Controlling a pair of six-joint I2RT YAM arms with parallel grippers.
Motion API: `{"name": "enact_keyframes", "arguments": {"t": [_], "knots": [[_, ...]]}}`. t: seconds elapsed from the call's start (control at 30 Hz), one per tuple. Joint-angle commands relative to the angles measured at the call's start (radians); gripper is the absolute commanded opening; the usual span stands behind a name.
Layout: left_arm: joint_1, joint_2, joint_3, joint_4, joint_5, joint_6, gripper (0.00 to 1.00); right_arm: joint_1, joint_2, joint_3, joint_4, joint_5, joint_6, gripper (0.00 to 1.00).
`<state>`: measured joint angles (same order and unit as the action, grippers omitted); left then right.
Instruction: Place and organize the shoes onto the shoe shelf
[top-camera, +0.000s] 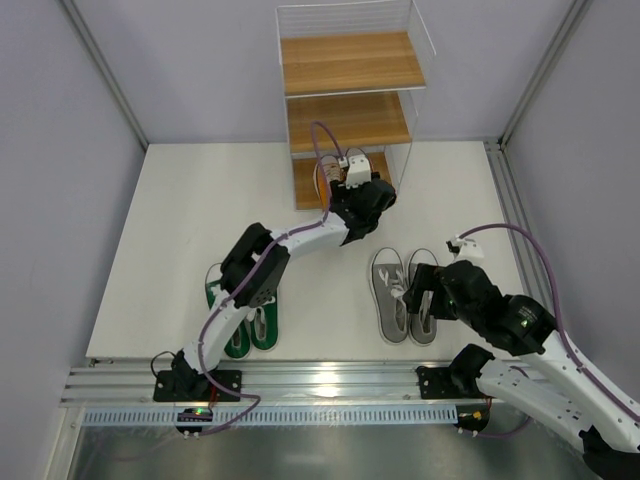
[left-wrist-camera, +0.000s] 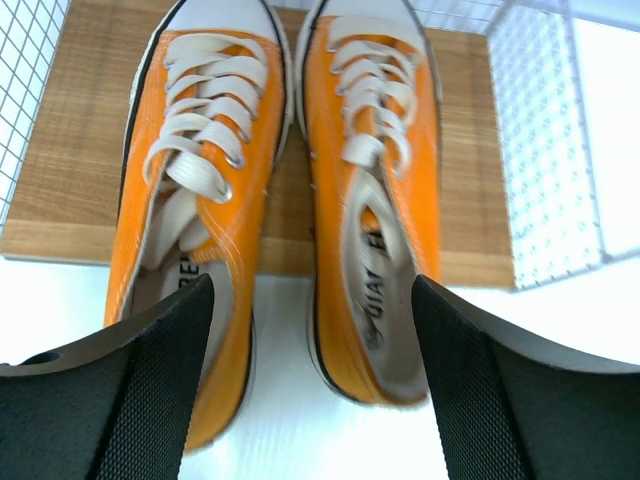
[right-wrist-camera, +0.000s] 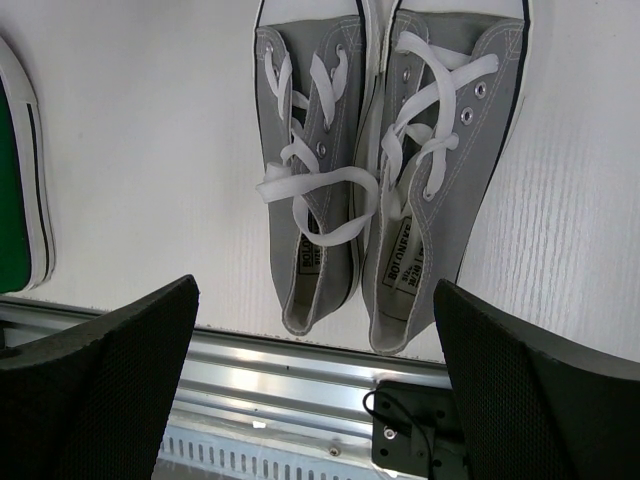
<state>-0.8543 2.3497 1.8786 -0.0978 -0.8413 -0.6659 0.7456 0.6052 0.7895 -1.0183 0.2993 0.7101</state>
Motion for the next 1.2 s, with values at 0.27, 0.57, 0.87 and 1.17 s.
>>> {"name": "enact_keyframes", "arguments": {"t": [0.27, 0.57, 0.87, 1.17], "knots": [[-0.049, -0.2, -0.079, 0.118, -0.104, 0.12, 0.81, -0.002, -0.013, 0.008, 0.027, -0.002, 0.017, 1.0], [-0.002, -0.596, -0.444, -0.21, 0.288, 0.0, 0.0, -0.052, 0.273, 0.202, 0.139, 0.092, -0.053, 0.24], [0.274, -0.892, -0.676, -0.249, 0.545, -0.081, 0.0, -0.585, 0.613, 0.353, 0.479, -0.352, -0.097, 0.04], [0.705, -0.717, -0.666, -0.046, 1.097, -0.294, 0.0, -0.822, 0.963, 0.488, 0.814, -0.692, 0.063, 0.04]]}}
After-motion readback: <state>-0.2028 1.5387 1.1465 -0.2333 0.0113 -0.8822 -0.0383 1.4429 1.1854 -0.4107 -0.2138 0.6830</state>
